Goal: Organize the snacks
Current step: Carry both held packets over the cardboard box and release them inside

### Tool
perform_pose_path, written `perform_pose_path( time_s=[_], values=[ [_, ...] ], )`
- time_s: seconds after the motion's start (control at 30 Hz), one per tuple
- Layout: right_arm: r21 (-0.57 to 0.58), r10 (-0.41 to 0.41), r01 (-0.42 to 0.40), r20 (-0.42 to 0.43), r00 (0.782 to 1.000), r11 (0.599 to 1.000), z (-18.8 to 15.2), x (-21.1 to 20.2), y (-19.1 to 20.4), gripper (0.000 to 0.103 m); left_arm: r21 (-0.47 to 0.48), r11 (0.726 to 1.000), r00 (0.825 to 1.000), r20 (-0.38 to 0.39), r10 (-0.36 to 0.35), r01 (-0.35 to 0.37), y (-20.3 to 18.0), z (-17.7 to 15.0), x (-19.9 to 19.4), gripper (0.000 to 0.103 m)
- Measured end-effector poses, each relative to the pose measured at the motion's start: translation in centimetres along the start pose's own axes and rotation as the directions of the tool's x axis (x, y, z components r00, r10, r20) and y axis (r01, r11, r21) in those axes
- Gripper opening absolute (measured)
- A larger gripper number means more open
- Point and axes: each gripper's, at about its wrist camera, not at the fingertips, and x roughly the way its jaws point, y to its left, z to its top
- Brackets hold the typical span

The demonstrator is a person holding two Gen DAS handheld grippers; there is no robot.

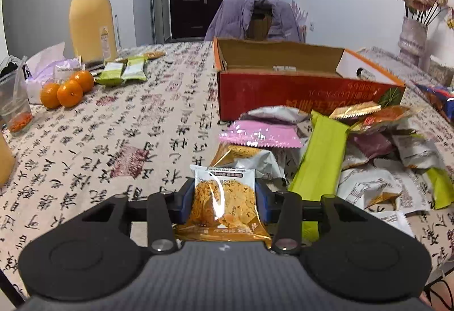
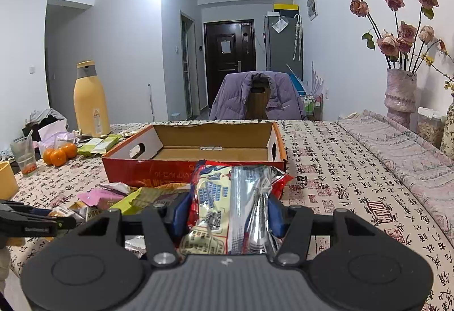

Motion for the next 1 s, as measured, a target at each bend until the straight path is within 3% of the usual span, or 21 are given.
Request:
perform_pose_path(
  time_s=[0.57,1.0],
  values=[
    [-0.010,0.011,-0.011,0.047,0.999,1.000,2.1,0.8,0.0,0.055,0.026,0.999,0.988,0.149,-0.029,0.026,-1.9,4.6,-2.5,0.044],
    [-0.014,0.008,-0.007,0.052,0.999,1.000,7.4,6.3,-0.6,0.055,0.046,0.999,0.982,0.185,-0.019,0.011,-4.5,11.7,1.0,0.044]
  ],
)
